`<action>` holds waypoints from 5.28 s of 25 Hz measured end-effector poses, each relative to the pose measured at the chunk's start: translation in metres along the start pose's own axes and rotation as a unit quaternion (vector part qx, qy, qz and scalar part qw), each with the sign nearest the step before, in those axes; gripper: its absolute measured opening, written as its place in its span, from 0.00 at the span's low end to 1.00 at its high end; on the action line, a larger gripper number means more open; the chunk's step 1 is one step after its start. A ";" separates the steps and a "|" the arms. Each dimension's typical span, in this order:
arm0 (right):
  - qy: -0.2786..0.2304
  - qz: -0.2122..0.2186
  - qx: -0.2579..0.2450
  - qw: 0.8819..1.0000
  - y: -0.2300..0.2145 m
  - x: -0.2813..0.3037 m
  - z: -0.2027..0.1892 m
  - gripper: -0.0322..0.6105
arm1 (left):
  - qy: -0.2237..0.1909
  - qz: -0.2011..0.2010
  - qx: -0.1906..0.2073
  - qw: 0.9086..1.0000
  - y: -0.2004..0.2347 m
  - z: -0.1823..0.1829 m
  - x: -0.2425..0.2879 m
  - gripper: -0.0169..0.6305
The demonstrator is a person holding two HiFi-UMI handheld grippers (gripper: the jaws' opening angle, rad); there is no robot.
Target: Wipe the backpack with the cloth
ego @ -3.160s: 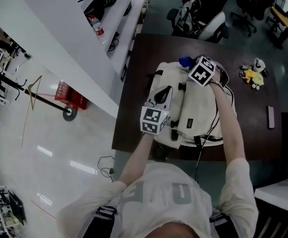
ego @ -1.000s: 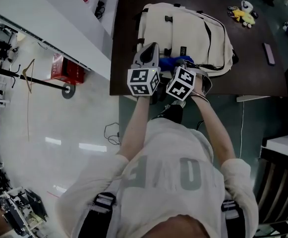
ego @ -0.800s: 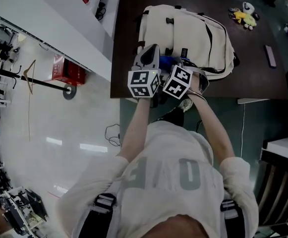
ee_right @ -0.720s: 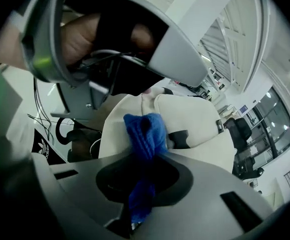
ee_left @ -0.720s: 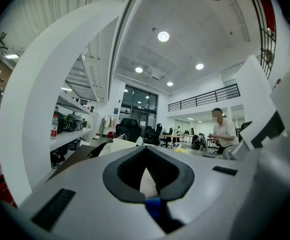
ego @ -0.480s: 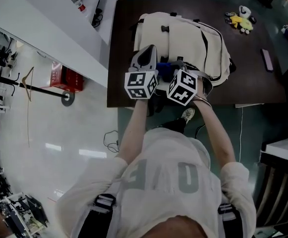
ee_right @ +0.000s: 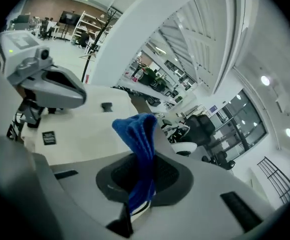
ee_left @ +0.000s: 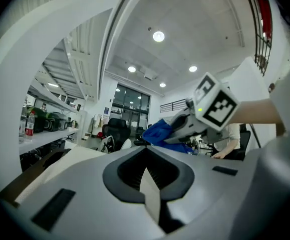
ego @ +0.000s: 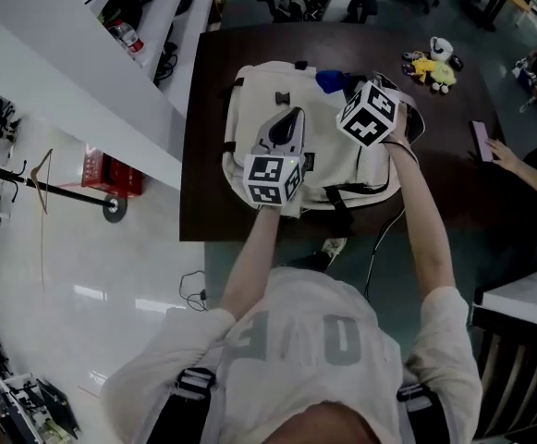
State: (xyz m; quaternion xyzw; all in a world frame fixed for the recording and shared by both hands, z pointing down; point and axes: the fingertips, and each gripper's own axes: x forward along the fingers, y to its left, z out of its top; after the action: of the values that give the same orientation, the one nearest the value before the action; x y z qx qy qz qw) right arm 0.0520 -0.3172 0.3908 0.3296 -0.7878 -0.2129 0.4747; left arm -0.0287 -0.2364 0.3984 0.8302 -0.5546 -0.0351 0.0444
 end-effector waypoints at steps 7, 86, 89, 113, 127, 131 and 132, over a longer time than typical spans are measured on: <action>0.030 0.051 -0.011 0.998 -0.012 0.097 -0.005 0.11 | 0.039 0.018 0.023 0.999 0.006 -0.024 0.014 0.03; 0.024 0.032 -0.067 0.997 -0.028 0.092 -0.070 0.11 | 0.006 0.010 0.033 0.999 -0.036 -0.020 0.077 0.03; 0.029 0.059 -0.078 0.995 -0.011 0.109 -0.079 0.11 | 0.007 0.018 0.041 0.999 -0.035 -0.021 0.079 0.03; 0.035 0.070 -0.069 0.995 0.089 0.033 -0.113 0.11 | -0.027 -0.006 0.021 0.999 -0.058 -0.007 0.044 0.03; 0.060 0.105 -0.071 0.990 0.211 -0.034 -0.124 0.11 | -0.018 -0.042 -0.005 0.999 -0.083 -0.019 -0.011 0.03; 0.062 0.112 -0.069 0.989 0.229 -0.046 -0.120 0.11 | -0.014 -0.053 -0.006 0.998 -0.091 -0.023 -0.022 0.03; 0.063 0.110 -0.067 0.990 0.231 -0.047 -0.120 0.11 | -0.011 -0.057 -0.004 0.998 -0.094 -0.025 -0.024 0.03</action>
State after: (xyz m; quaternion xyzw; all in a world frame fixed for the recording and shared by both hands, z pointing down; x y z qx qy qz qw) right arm 0.1015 -0.1257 0.5671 0.2207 -0.7716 -0.1906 0.5653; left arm 0.0506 -0.1777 0.4129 0.8599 -0.5066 -0.0487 0.0399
